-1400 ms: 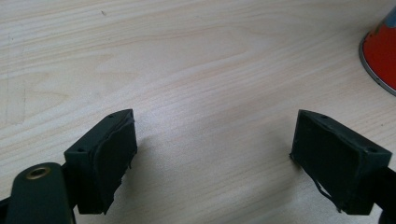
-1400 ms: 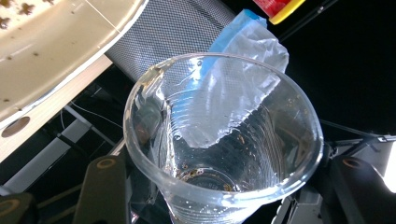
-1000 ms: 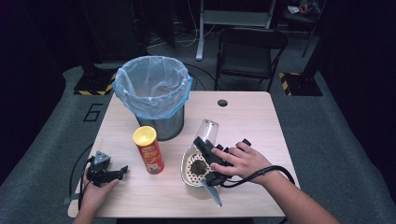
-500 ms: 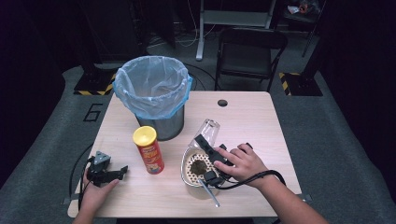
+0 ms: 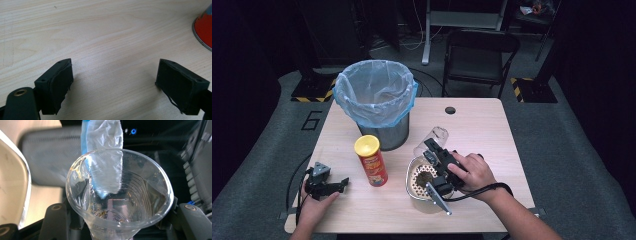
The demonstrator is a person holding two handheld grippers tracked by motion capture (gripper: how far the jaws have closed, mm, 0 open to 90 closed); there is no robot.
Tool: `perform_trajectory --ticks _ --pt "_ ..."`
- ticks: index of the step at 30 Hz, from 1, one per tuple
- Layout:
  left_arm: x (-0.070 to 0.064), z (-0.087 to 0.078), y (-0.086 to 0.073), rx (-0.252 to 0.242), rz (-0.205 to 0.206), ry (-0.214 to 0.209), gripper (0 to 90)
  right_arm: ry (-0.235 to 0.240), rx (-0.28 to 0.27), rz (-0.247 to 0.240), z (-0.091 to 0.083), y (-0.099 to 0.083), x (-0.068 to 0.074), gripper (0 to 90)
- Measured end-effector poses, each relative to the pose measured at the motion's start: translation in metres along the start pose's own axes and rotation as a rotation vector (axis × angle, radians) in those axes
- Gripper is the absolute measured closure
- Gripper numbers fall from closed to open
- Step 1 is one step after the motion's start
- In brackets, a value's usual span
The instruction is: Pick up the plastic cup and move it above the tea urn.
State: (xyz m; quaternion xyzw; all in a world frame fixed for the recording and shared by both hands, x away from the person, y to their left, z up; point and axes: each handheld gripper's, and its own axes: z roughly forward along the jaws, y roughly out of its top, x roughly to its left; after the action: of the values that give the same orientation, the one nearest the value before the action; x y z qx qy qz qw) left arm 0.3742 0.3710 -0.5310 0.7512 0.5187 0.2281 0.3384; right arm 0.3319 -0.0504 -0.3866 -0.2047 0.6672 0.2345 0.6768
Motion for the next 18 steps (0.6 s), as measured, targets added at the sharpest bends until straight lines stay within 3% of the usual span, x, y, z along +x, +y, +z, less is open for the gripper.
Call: perform_trajectory --ticks 1,2,3,4,5,6,8,9,10,14,15,16,17,18 --pt "0.000 0.000 0.000 -0.002 0.002 0.001 13.6 0.034 -0.008 0.120 0.000 -0.002 -0.006 39.2" --pt "0.000 0.000 0.000 0.000 0.000 0.000 13.6 0.051 -0.003 0.176 0.000 -0.002 -0.008 39.2" --pt "0.000 0.000 0.000 -0.001 0.001 0.001 13.6 0.100 0.005 0.297 0.002 -0.004 -0.014 39.3" --pt "0.000 0.000 0.000 0.001 0.002 0.001 13.6 0.133 -0.001 0.368 0.002 -0.006 -0.018 39.3" --pt "0.000 0.000 0.000 0.001 0.002 0.001 13.6 0.133 -0.001 0.368 0.002 -0.006 -0.018 39.3" --pt "0.000 -0.001 0.000 0.009 0.003 -0.003 13.6 0.166 0.005 0.465 0.005 -0.010 -0.025 39.5" --pt "0.000 -0.001 0.000 0.009 0.003 -0.003 13.6 0.206 0.011 0.565 0.009 -0.015 -0.030 39.5" --pt "0.000 -0.001 0.000 0.009 0.003 -0.003 13.7 0.206 0.011 0.565 0.009 -0.015 -0.030 39.5" --pt "0.000 -0.001 0.000 0.009 0.002 -0.005 13.7 0.236 0.009 0.662 0.013 -0.022 -0.036 39.6" --pt "0.000 0.000 0.000 -0.001 -0.002 -0.001 13.7 0.284 -0.006 0.853 0.018 -0.034 -0.045 39.7" --pt "0.000 0.000 0.000 -0.001 -0.002 -0.001 13.7 0.284 -0.006 0.853 0.018 -0.034 -0.045 39.7" --pt "0.000 0.000 0.000 -0.001 -0.005 -0.003 13.7 0.300 -0.013 0.890 0.019 -0.036 -0.046 39.7" --pt "0.000 0.000 0.000 0.000 0.000 -0.001 13.7 0.345 -0.027 0.998 0.021 -0.043 -0.049 39.7" --pt "0.000 0.000 0.000 0.000 0.000 -0.001 13.7 0.362 -0.030 1.038 0.022 -0.045 -0.051 39.7"
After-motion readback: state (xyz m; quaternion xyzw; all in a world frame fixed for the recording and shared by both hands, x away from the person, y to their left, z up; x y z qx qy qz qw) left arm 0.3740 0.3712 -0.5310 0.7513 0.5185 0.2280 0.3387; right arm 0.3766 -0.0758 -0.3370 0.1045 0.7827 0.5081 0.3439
